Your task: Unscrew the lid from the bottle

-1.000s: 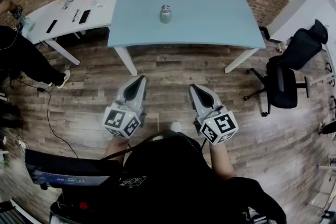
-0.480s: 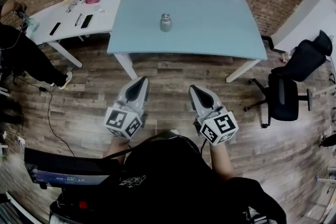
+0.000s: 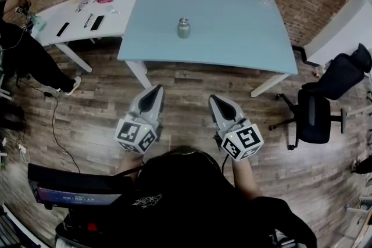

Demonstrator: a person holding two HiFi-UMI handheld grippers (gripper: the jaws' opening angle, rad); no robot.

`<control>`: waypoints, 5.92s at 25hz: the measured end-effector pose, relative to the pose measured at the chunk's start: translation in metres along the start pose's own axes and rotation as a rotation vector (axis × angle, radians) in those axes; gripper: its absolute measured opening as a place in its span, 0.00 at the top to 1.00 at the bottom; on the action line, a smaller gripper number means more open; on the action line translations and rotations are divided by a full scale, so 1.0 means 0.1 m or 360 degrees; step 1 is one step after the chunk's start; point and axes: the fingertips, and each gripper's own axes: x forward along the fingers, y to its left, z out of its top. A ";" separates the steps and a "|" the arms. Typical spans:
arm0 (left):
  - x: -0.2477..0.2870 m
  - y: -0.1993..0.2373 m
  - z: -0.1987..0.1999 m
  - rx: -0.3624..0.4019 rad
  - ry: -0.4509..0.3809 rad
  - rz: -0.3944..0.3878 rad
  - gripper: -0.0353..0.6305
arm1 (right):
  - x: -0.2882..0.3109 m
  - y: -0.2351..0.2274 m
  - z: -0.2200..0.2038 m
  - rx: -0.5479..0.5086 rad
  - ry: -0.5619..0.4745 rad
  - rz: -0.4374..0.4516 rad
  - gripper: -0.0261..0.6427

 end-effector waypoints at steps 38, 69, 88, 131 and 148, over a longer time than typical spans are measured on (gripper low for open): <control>0.23 0.30 -0.07 -0.0049 0.0027 0.0026 0.95 | 0.26 -0.18 -0.04 0.0026 0.0061 -0.0017 0.96; 0.76 1.01 0.22 -0.0041 0.0021 -0.0199 0.95 | 0.96 -0.23 0.20 0.0002 0.0005 -0.0221 0.96; 0.58 1.25 0.19 -0.0066 0.0033 -0.0268 0.95 | 1.03 -0.04 0.11 0.0022 -0.0001 -0.0342 0.96; 1.96 1.54 0.11 -0.0063 0.0091 -0.0037 0.95 | 1.92 -1.45 0.33 0.0054 0.0102 -0.0066 0.96; 2.60 1.39 -0.04 -0.0043 0.0139 0.0100 0.95 | 2.12 -2.10 0.38 0.0103 0.0128 0.0164 0.96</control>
